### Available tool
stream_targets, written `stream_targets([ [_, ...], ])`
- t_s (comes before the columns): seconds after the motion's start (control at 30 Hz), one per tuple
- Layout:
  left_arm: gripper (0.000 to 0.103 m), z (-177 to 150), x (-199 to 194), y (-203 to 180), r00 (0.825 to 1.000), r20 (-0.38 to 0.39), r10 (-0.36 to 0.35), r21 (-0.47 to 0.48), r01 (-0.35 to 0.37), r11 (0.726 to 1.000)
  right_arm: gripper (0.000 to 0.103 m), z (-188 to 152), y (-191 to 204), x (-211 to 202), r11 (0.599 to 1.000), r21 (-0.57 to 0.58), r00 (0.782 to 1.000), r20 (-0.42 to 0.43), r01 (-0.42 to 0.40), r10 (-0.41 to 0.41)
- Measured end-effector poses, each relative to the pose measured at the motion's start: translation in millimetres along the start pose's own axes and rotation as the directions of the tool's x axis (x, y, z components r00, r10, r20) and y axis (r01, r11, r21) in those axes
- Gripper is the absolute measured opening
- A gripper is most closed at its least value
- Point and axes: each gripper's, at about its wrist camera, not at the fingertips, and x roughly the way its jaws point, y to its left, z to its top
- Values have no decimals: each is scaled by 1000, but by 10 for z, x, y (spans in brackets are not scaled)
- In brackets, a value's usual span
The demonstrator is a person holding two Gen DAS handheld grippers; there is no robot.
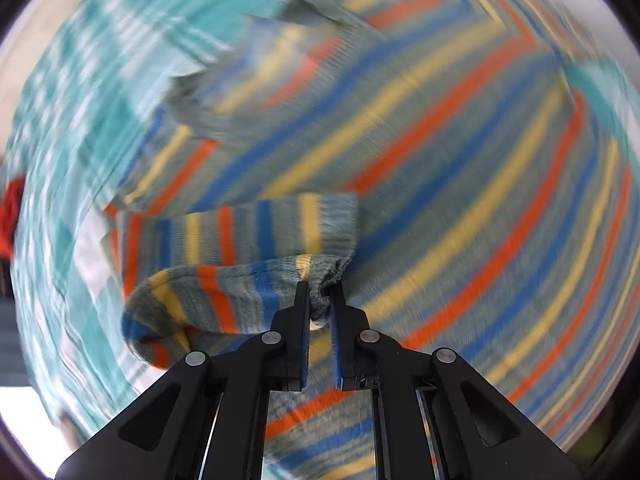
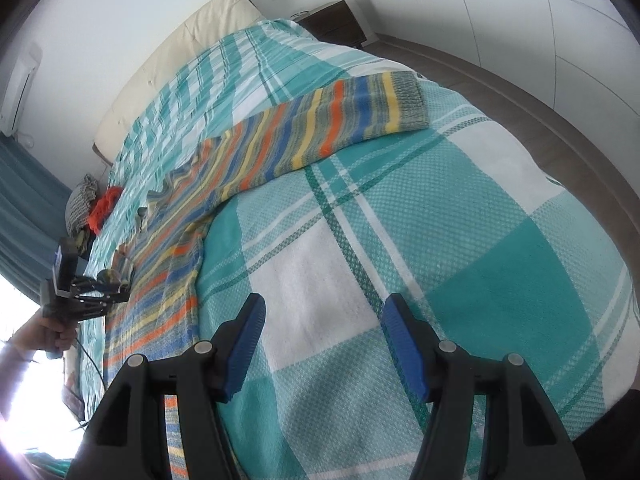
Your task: Fold small clothes
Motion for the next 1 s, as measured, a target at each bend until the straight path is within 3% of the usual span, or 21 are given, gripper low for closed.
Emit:
stream_targets([
  [0.07, 7, -71, -305, 332, 991, 134, -5, -212, 33, 977, 62, 7, 0, 0, 1000, 0, 1000, 1, -1, 1],
  [0.1, 7, -186, -516, 615, 977, 214, 25, -356, 54, 933, 62, 4, 1, -6, 1000, -1, 1000, 2, -2, 2],
  [0.13, 7, -320, -663, 889, 962, 268, 51, -480, 88, 873, 62, 2, -2, -10, 1000, -2, 1000, 1, -3, 3],
  [0.17, 7, -579, -800, 1290, 946, 311, 91, -646, 141, 751, 62, 1, -5, -12, 1000, -3, 1000, 0, -5, 5],
  [0.2, 7, -866, -857, 1639, 937, 327, 126, -775, 189, 603, 62, 2, -7, -11, 1000, -5, 1000, -1, -6, 6],
  [0.27, 13, -1634, -824, 2227, 936, 301, 182, -931, 248, 266, 62, 12, -10, 1, 1000, -6, 1000, -3, -8, 8],
  [0.3, 19, -1886, -759, 2378, 943, 271, 191, -957, 241, 164, 62, 16, -5, 10, 1000, -8, 1000, -4, -7, 7],
  [0.33, 42, -2157, -699, 2469, 957, 228, 180, -973, 217, 77, 62, 18, 5, 19, 1000, -12, 1000, -5, -4, 4],
  [0.37, 63, -2429, -642, 2534, 968, 187, 167, -982, 187, 16, 62, 17, 15, 24, 1000, -17, 1000, -6, -3, 3],
  [0.4, 69, -2590, -616, 2551, 969, 176, 175, -984, 179, -4, 62, 14, 24, 25, 1000, -21, 1000, -6, -1, 0],
  [0.43, 71, -2696, -619, 2503, 968, 171, 186, -985, 175, -5, 62, 8, 32, 26, 1000, -25, 1000, -7, 1, -1],
  [0.57, 71, -2969, -519, 2489, 968, 190, 166, -982, 187, 37, 62, -13, 60, 46, 999, -41, 1000, -7, 20, -20],
  [0.67, 71, -2982, -329, 2584, 967, 199, 160, -980, 193, 56, 62, -28, 97, 79, 997, -65, 999, -8, 46, -47],
  [0.77, 71, -2838, -159, 2636, 960, 249, 128, -965, 234, 117, 65, -51, 145, 100, 993, -96, 998, -3, 70, -70],
  [0.83, 71, -2681, -21, 2666, 963, 239, 122, -961, 216, 175, 66, -68, 175, 117, 989, -115, 996, 2, 90, -91],
  [0.9, 71, -2552, 70, 2692, 965, 222, 139, -960, 191, 207, 66, -86, 199, 126, 985, -133, 994, 8, 109, -109],
  [0.93, 63, -2503, 111, 2699, 965, 224, 137, -958, 192, 212, 66, -97, 214, 132, 982, -143, 993, 12, 120, -120],
  [0.97, 19, -2452, 153, 2695, 968, 222, 118, -956, 192, 220, 66, -105, 223, 135, 980, -149, 992, 15, 129, -128],
  [1.0, 6, -2412, 192, 2693, 973, 211, 89, -955, 186, 233, 66, -111, 231, 142, 978, -155, 990, 17, 137, -137],
])
